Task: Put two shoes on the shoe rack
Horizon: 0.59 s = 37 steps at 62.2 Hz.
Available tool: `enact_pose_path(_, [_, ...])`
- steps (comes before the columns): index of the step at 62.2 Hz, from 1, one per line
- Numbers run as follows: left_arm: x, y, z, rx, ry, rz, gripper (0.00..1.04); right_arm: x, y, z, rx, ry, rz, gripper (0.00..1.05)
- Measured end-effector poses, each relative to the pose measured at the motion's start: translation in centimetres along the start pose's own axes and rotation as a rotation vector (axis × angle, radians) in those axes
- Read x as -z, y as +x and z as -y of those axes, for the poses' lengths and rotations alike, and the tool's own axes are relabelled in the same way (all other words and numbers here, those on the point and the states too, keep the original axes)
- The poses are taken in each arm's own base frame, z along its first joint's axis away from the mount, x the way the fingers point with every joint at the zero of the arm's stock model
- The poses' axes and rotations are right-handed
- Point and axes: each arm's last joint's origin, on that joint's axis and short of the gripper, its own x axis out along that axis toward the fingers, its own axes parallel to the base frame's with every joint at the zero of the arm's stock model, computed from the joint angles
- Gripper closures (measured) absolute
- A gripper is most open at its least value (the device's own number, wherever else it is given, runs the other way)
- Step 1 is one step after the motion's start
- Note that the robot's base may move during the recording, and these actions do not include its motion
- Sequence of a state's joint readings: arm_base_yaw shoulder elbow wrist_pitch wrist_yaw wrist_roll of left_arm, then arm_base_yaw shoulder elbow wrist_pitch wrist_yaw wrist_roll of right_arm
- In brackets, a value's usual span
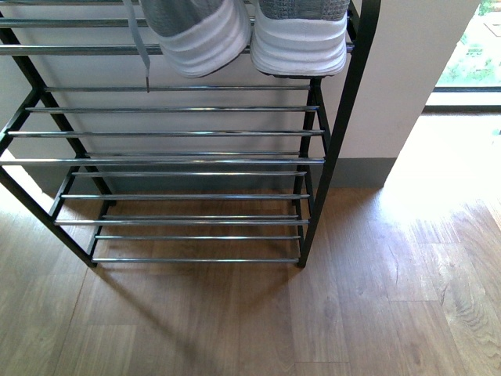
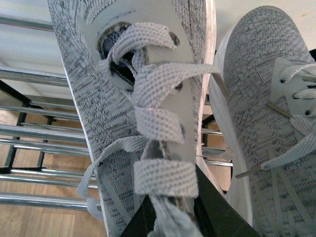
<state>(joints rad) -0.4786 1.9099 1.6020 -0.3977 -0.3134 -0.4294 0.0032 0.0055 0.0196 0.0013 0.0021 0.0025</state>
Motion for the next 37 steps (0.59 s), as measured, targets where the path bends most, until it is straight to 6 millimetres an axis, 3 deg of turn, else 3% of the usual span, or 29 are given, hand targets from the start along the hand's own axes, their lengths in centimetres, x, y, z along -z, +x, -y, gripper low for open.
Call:
enact_pose_path(24, [-0.3, -0.4, -0.2, 0.030, 0.026, 0.027, 0.28, 0.0, 0.0, 0.0, 0.000, 0.000, 0.000, 0.09])
enact_pose_path(31, [-0.5, -3.5, -1.0, 0.070, 0.022, 0.101, 0.09, 0.0, 0.0, 0.0, 0.000, 0.000, 0.000, 0.09])
enact_pose_path(37, [-0.7, -7.9, -1.9, 0.083, 0.023, 0.229, 0.10, 0.0, 0.0, 0.0, 0.000, 0.000, 0.000, 0.09])
